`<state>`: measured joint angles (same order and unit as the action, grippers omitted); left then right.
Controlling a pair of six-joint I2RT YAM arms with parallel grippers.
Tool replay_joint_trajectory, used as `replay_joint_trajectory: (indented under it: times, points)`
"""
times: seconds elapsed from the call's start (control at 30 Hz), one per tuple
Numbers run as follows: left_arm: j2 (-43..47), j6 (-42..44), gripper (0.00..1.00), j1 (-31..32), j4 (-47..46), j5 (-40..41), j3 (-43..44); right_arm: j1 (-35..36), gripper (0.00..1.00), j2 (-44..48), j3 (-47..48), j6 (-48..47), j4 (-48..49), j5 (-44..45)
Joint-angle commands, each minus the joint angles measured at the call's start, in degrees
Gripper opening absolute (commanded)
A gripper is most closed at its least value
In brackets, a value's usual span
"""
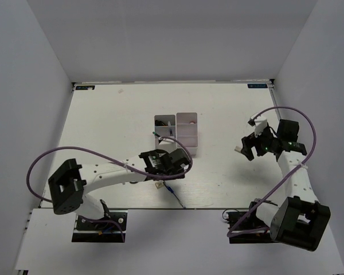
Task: Sort the stationery into containers
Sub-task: Pick up the pen from the corner of the board.
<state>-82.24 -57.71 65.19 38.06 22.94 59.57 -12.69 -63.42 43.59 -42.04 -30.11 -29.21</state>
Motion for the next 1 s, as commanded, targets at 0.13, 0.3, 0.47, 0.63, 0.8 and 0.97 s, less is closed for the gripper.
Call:
replay_joint_trajectory:
  times: [0.13, 0.3, 0.47, 0.63, 0.8, 0.97]
  points:
    - [-6.09, -30.42, 0.72, 3.45, 14.24, 6.86, 2.66, 2.40, 0.79, 4.69, 2.99, 9.17, -2.50, -4.98]
    - [-7.76, -41.34, 0.64, 3.81, 10.90, 4.57, -1.38, 2.50, 0.70, 6.20, 1.41, 10.57, -2.59, -3.84]
    - [-10.39, -46.96, 0.56, 3.89, 9.58, 3.87, -2.53, 2.49, 0.69, 6.55, 0.18, 11.63, -2.06, -4.01]
    - [-12.41, -48.37, 0.56, 3.54, 7.29, 2.37, -3.85, 2.32, 0.70, 7.17, -0.61, 12.07, -1.10, -4.01]
    - [-14.70, -48.64, 0.51, 2.76, 7.81, 0.98, -3.58, 2.23, 0.70, 7.52, -1.58, 12.16, -0.83, -4.10]
    - [-17.60, -47.50, 0.40, 2.75, 10.71, -0.96, -0.96, 2.05, 0.72, 8.57, -1.93, 12.86, -0.66, -3.48]
